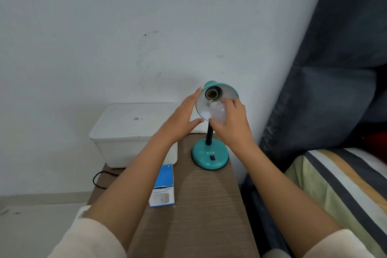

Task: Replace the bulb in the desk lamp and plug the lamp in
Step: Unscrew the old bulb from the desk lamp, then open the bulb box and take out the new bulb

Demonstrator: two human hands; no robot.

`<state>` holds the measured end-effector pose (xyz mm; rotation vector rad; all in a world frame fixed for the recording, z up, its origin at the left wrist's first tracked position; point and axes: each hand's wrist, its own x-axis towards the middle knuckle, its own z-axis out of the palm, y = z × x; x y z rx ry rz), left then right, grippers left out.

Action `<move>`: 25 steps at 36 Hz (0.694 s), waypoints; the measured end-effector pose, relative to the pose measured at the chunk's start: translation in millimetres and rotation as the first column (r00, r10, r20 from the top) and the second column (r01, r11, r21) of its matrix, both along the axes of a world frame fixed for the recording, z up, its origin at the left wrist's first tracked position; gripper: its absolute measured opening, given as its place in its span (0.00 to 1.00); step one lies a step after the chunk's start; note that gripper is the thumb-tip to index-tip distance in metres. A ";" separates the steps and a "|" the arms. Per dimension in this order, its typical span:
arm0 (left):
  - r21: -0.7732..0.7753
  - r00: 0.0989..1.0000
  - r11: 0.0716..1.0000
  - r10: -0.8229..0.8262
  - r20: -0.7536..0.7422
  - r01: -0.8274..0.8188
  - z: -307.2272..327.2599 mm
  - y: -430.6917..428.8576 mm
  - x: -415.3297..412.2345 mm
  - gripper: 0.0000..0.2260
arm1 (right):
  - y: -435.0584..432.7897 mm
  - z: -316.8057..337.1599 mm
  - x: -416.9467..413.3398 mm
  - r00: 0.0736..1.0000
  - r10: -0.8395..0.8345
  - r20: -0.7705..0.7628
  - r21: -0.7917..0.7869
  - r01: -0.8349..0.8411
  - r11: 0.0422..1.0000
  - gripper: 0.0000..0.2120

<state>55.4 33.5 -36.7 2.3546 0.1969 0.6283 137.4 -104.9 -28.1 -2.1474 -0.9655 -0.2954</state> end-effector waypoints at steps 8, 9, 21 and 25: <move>-0.008 0.961 0.976 0.211 -0.180 -0.216 -52.3 -14.6 -97.9 0.29 | -34.3 -49.6 -51.8 0.995 -0.003 -0.102 0.133 0.017 0.991 0.26; -0.032 0.945 0.968 0.236 -0.224 -0.250 -63.7 -14.8 -108.7 0.31 | -38.4 -59.9 -57.9 0.992 0.005 -0.126 0.133 0.012 0.991 0.25; -0.230 0.875 0.884 0.305 -0.375 -0.407 -116.2 -20.6 -143.5 0.39 | -58.0 -157.9 -99.8 0.887 -0.042 -0.460 -0.088 0.001 0.996 0.24; -0.257 0.888 0.879 0.304 -0.344 -0.401 -127.8 -16.7 -141.8 0.42 | -59.2 -170.6 -101.9 0.856 -0.037 -0.516 -0.109 -0.023 0.994 0.24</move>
